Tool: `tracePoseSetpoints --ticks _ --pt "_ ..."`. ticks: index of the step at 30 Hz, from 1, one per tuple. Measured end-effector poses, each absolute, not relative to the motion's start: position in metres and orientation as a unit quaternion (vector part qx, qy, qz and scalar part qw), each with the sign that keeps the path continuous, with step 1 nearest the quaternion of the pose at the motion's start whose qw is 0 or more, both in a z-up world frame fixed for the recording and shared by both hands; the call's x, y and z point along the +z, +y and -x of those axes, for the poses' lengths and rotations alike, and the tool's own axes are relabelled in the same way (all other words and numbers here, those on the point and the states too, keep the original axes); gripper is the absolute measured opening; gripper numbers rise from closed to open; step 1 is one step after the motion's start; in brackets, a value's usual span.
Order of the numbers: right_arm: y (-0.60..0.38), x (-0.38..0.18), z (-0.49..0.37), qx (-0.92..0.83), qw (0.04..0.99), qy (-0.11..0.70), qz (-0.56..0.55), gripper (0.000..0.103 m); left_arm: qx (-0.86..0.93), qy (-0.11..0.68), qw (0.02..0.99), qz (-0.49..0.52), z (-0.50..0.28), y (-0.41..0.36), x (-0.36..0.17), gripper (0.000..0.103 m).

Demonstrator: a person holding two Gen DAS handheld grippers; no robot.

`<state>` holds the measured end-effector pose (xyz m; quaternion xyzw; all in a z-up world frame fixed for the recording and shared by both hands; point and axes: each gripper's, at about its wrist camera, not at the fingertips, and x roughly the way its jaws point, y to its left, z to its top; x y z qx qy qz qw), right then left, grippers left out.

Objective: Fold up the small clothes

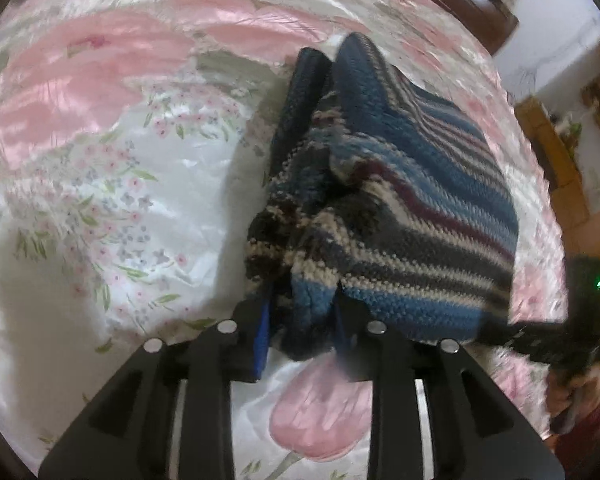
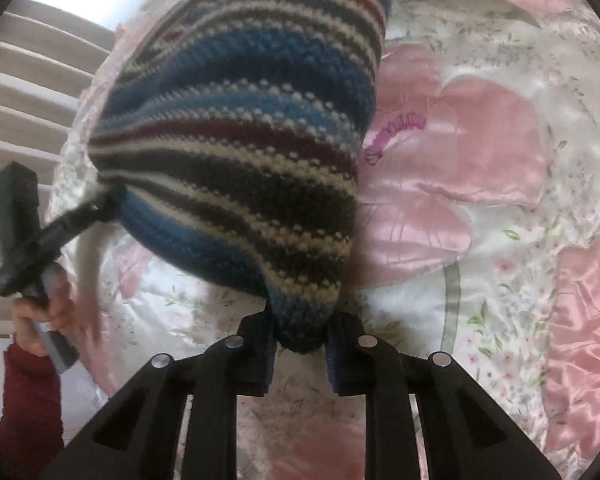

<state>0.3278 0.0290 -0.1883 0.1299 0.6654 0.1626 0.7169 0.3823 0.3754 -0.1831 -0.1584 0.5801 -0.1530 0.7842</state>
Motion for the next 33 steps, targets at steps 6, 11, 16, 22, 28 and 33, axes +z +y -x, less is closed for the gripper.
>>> tracePoseSetpoints --ticks 6,11,16,22,28,33 --pt "0.016 -0.159 -0.319 0.173 0.745 0.637 -0.100 0.066 -0.166 0.605 0.764 0.152 -0.383 0.391 -0.156 0.071" --pt "-0.004 -0.137 -0.322 0.158 0.768 0.613 -0.096 0.071 -0.166 0.570 0.788 0.163 -0.418 0.396 -0.116 0.075" --pt "-0.006 -0.134 -0.331 0.158 0.771 0.607 -0.110 0.071 -0.162 0.573 0.792 0.135 -0.492 0.349 -0.118 0.075" --pt "-0.009 -0.140 -0.332 0.153 0.772 0.609 -0.102 0.071 -0.144 0.598 0.775 0.146 -0.545 0.316 -0.150 0.047" --pt "-0.022 -0.151 -0.331 0.149 0.768 0.610 -0.121 0.071 -0.162 0.569 0.788 0.170 -0.535 0.319 -0.142 0.011" --pt "-0.025 -0.157 -0.330 0.151 0.767 0.609 -0.135 0.071 -0.122 0.551 0.806 0.179 -0.516 0.349 -0.147 0.012"
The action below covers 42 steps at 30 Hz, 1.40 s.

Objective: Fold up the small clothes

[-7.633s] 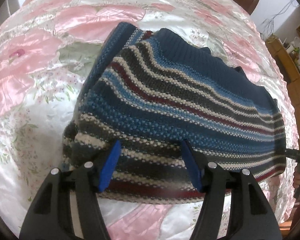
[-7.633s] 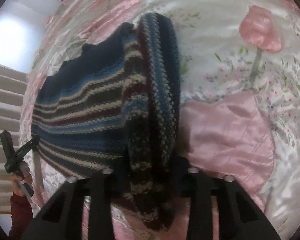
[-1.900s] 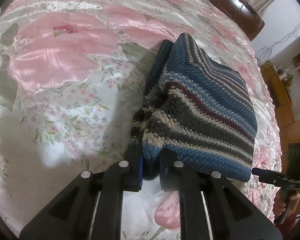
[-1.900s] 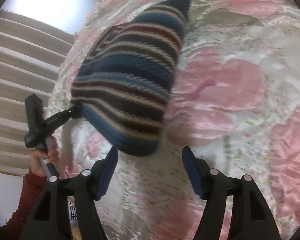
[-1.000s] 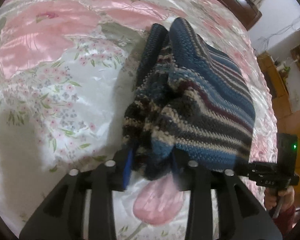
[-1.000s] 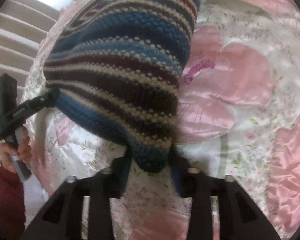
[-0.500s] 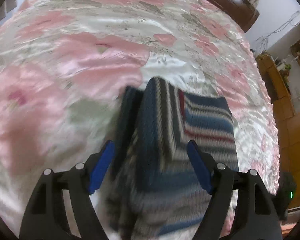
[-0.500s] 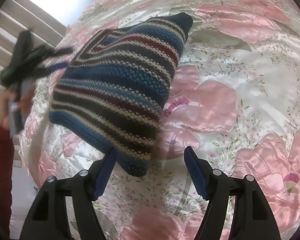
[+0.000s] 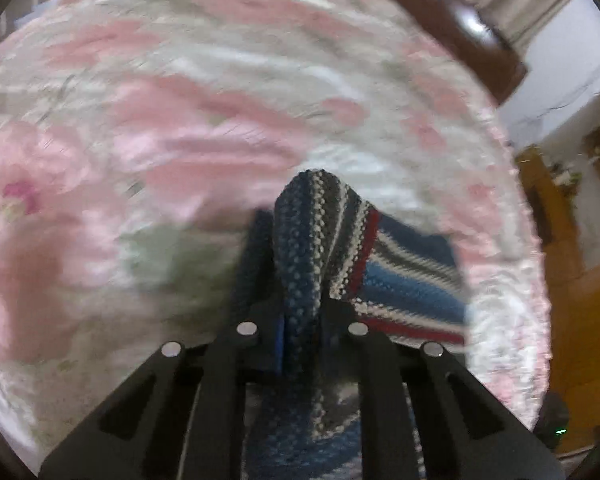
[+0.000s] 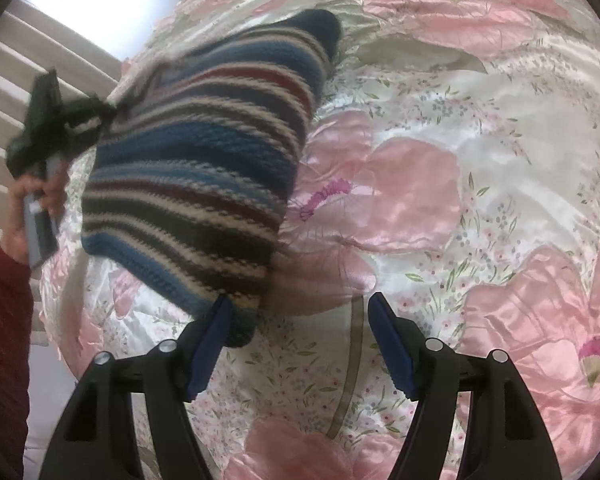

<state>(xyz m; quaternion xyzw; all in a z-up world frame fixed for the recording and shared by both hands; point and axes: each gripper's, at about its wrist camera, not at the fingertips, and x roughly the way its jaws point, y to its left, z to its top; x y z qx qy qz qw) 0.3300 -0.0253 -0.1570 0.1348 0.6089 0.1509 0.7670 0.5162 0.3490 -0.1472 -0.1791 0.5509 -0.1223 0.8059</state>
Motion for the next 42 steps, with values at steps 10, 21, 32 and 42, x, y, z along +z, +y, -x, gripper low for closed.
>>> tracePoseSetpoints --ticks 10,21,32,42 --pt "-0.034 -0.134 -0.340 0.140 0.780 0.596 -0.130 0.073 -0.159 0.573 0.785 0.174 -0.502 0.357 -0.142 0.072" --pt "-0.022 -0.139 -0.414 0.168 0.749 0.598 -0.231 0.085 -0.257 0.622 0.692 0.263 -0.490 0.374 -0.178 0.083" --pt "-0.001 -0.191 -0.450 0.197 0.702 0.624 -0.280 0.096 -0.281 0.640 0.680 0.223 -0.500 0.332 -0.207 0.088" --pt "0.004 -0.181 -0.437 0.210 0.725 0.599 -0.268 0.061 -0.301 0.641 0.672 0.217 -0.491 0.330 -0.206 0.038"
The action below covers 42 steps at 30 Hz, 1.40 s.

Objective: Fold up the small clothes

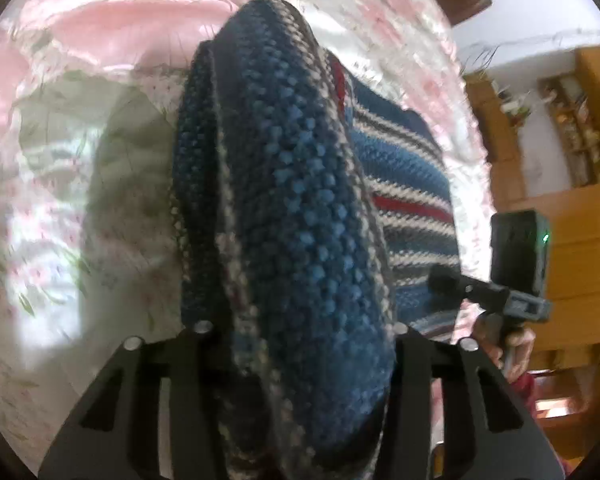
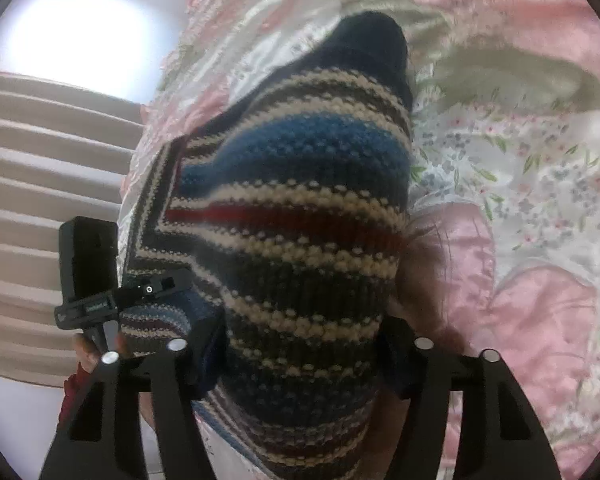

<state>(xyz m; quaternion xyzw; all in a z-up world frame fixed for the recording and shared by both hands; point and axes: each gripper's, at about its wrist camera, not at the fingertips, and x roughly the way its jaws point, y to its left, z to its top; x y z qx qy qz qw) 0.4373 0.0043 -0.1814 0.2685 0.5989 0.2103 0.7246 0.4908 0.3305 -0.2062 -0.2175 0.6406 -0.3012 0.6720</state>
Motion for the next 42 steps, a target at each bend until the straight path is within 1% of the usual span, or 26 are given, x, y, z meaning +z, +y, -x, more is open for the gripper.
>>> tracePoseSetpoints --ticks 2,7,11,17,20,23,26,27,30,32,33,34,35,36,40,42 --pt "0.004 -0.170 -0.430 0.211 0.735 0.593 -0.253 0.058 -0.309 0.634 0.673 0.224 -0.483 0.329 -0.205 0.036" --pt "-0.015 -0.143 -0.407 0.222 0.746 0.577 -0.247 0.055 -0.340 0.615 0.663 0.259 -0.460 0.316 -0.196 0.033" --pt "-0.039 -0.119 -0.378 0.234 0.753 0.564 -0.245 0.054 -0.367 0.602 0.656 0.270 -0.432 0.294 -0.179 0.032" --pt "-0.095 -0.094 -0.315 0.226 0.761 0.557 -0.245 0.054 -0.395 0.592 0.652 0.260 -0.368 0.242 -0.147 0.032" --pt "-0.123 -0.098 -0.288 0.209 0.761 0.564 -0.244 0.054 -0.401 0.590 0.659 0.239 -0.341 0.211 -0.143 0.032" --pt "-0.147 -0.123 -0.269 0.187 0.749 0.584 -0.251 0.055 -0.400 0.596 0.660 0.223 -0.316 0.184 -0.157 0.033" --pt "-0.160 -0.158 -0.254 0.172 0.735 0.597 -0.271 0.057 -0.380 0.603 0.671 0.204 -0.302 0.173 -0.181 0.037" --pt "-0.163 -0.166 -0.250 0.173 0.736 0.591 -0.281 0.058 -0.373 0.604 0.674 0.201 -0.298 0.171 -0.189 0.039" --pt "-0.165 -0.177 -0.243 0.172 0.742 0.572 -0.303 0.063 -0.362 0.603 0.678 0.212 -0.295 0.180 -0.203 0.043" --pt "-0.161 -0.176 -0.242 0.168 0.743 0.571 -0.306 0.069 -0.352 0.602 0.687 0.202 -0.292 0.179 -0.200 0.048" --pt "-0.161 -0.173 -0.239 0.166 0.744 0.571 -0.305 0.073 -0.347 0.604 0.691 0.195 -0.289 0.179 -0.197 0.053" --pt "-0.162 -0.169 -0.237 0.160 0.747 0.570 -0.303 0.081 -0.340 0.605 0.696 0.186 -0.286 0.177 -0.192 0.058" --pt "-0.164 -0.164 -0.232 0.155 0.749 0.570 -0.298 0.083 -0.331 0.605 0.703 0.176 -0.285 0.175 -0.186 0.062" --pt "-0.163 -0.160 -0.227 0.155 0.752 0.569 -0.293 0.083 -0.319 0.604 0.711 0.168 -0.284 0.174 -0.177 0.066" --pt "-0.165 -0.147 -0.200 0.149 0.750 0.579 -0.282 0.085 -0.295 0.593 0.731 0.163 -0.265 0.186 -0.155 0.075" --pt "-0.165 -0.146 -0.182 0.150 0.745 0.585 -0.283 0.085 -0.286 0.592 0.736 0.161 -0.246 0.195 -0.148 0.075"
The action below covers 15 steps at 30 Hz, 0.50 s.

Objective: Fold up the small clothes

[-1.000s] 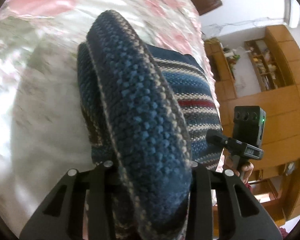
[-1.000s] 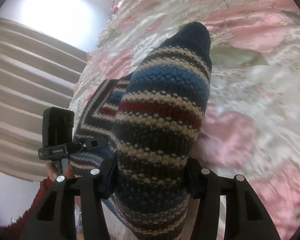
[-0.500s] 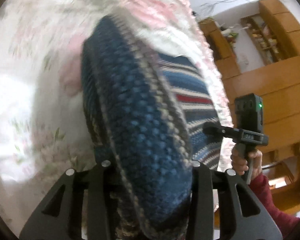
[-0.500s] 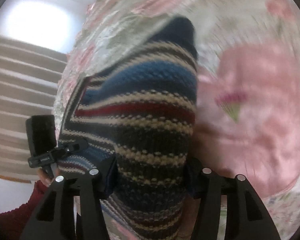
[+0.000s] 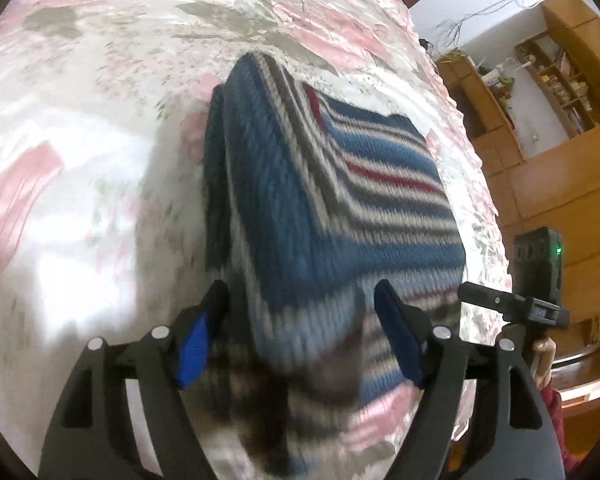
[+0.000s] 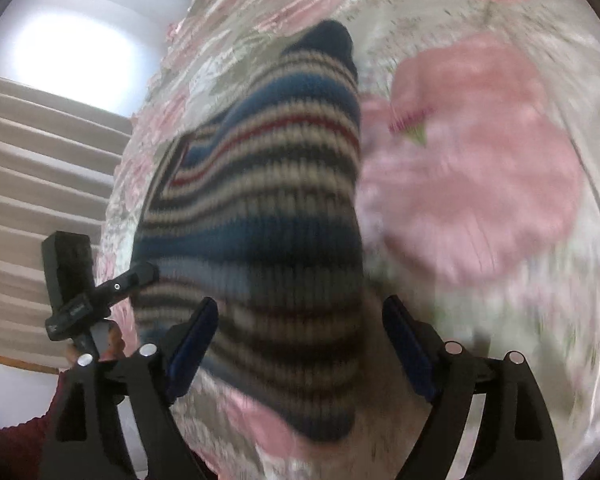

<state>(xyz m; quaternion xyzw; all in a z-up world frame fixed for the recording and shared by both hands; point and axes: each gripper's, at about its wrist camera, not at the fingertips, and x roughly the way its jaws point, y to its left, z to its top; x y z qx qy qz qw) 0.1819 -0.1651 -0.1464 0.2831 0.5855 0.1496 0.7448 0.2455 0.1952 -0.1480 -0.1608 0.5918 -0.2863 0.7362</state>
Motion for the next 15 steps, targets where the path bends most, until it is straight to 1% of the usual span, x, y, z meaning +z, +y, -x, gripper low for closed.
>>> tracePoseSetpoints --ticks 1,3,5,6,8,10,13,15 --pt "-0.167 -0.147 -0.172 0.151 0.742 0.588 -0.284 0.085 -0.282 0.590 0.741 0.155 -0.235 0.201 -0.145 0.075" --pt "-0.165 -0.151 -0.155 0.150 0.739 0.592 -0.286 0.075 -0.268 0.586 0.750 0.147 -0.217 0.209 -0.147 0.075" --pt "-0.164 -0.157 -0.145 0.148 0.731 0.597 -0.296 0.047 -0.254 0.589 0.752 0.149 -0.207 0.216 -0.153 0.074" --pt "-0.164 -0.161 -0.143 0.141 0.730 0.598 -0.301 0.044 -0.246 0.594 0.749 0.157 -0.207 0.220 -0.161 0.073" --pt "-0.155 -0.164 -0.145 0.124 0.741 0.597 -0.283 0.035 -0.232 0.607 0.741 0.167 -0.204 0.227 -0.171 0.070" --pt "-0.150 -0.169 -0.145 0.112 0.745 0.599 -0.271 0.033 -0.230 0.611 0.737 0.175 -0.203 0.234 -0.182 0.068" --pt "-0.151 -0.178 -0.145 0.096 0.740 0.599 -0.290 0.033 -0.228 0.605 0.746 0.157 -0.199 0.233 -0.184 0.068" --pt "-0.150 -0.172 -0.141 0.087 0.745 0.597 -0.285 0.038 -0.225 0.601 0.753 0.146 -0.197 0.232 -0.180 0.068"
